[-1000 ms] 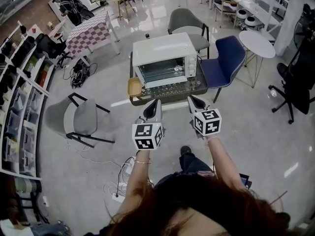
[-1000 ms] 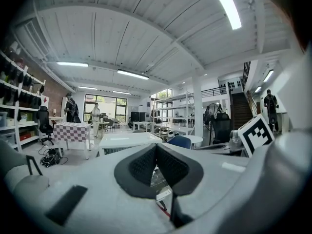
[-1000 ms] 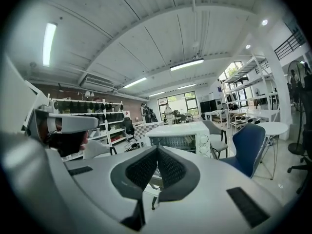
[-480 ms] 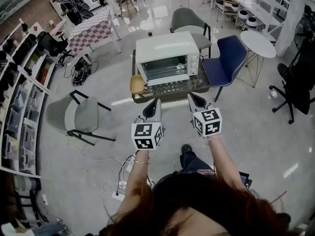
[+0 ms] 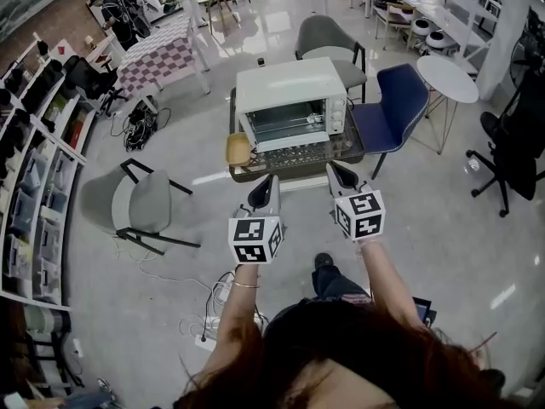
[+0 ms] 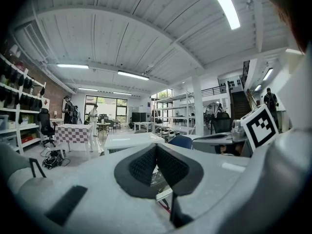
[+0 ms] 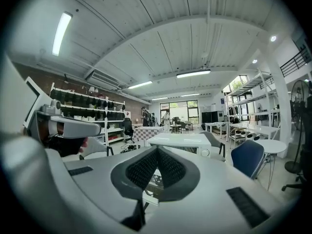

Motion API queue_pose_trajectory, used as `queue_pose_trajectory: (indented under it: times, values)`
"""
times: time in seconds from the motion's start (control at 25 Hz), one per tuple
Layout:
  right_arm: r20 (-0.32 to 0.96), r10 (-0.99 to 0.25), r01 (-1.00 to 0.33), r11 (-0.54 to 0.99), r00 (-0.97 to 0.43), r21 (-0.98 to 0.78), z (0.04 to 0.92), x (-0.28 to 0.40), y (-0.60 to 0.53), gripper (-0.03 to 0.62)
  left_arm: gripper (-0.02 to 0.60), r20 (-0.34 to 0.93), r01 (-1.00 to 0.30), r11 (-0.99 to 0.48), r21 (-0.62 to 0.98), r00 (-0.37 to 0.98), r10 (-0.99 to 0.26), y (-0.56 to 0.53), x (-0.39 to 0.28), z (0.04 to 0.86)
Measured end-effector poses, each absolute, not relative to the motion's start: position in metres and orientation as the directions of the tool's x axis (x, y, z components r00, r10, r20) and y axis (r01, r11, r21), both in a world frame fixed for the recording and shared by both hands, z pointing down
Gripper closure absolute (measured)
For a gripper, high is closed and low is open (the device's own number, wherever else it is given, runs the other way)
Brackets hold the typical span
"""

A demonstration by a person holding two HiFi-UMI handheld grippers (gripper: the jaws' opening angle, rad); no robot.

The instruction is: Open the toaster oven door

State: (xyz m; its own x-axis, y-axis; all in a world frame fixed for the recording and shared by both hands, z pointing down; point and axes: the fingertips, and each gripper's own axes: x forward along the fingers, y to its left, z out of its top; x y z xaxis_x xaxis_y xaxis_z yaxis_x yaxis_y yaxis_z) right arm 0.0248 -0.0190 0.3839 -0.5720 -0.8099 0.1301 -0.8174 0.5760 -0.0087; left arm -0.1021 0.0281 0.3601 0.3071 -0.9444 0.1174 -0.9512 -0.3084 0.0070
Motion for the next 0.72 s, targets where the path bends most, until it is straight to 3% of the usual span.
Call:
queue_pose_trajectory:
  times: [0.72]
  values:
    - [0.123, -0.804, -0.811, 0.586, -0.582, -0.005, 0.388, 0.017, -0.047, 0.592, 0.568, 0.121, -0.946, -0.325, 0.006, 0.324, -0.938, -0.007, -0.100, 0.369]
